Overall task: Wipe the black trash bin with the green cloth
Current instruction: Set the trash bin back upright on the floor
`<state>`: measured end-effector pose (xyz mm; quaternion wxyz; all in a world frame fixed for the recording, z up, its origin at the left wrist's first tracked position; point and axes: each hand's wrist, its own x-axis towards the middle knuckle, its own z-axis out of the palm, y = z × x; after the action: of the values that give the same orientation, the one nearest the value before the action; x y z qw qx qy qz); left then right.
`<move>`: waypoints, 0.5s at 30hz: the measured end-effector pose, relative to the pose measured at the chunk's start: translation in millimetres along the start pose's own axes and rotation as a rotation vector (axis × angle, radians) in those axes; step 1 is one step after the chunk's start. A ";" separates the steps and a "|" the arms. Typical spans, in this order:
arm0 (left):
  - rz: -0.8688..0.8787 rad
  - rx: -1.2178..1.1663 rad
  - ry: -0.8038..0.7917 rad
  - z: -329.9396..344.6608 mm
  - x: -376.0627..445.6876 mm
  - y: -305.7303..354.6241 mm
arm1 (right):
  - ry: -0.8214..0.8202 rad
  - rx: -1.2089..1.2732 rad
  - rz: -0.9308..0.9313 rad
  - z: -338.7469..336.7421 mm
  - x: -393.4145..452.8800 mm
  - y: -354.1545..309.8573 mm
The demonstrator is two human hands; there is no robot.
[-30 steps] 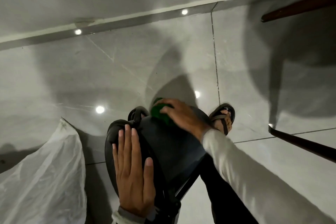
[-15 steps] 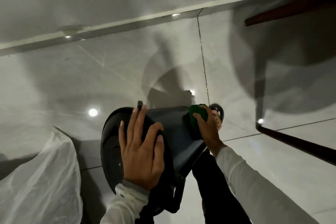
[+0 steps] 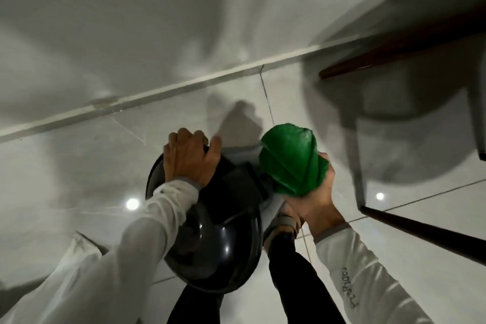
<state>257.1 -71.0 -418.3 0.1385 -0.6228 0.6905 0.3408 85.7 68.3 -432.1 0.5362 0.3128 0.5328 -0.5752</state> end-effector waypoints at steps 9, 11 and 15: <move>-0.212 -0.149 -0.035 -23.0 62.1 67.5 | -0.329 0.131 -0.172 46.1 -35.8 -113.4; -0.238 -0.191 0.041 -19.2 67.5 86.6 | -0.369 0.099 -0.208 45.4 -52.4 -130.7; -0.204 -0.229 0.138 -15.4 70.7 102.8 | -0.397 -0.058 -0.359 42.8 -86.1 -157.6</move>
<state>149.4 -135.8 -419.9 0.0528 -0.7233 0.5883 0.3578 -35.3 29.6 -298.1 0.5282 0.0790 0.4805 -0.6956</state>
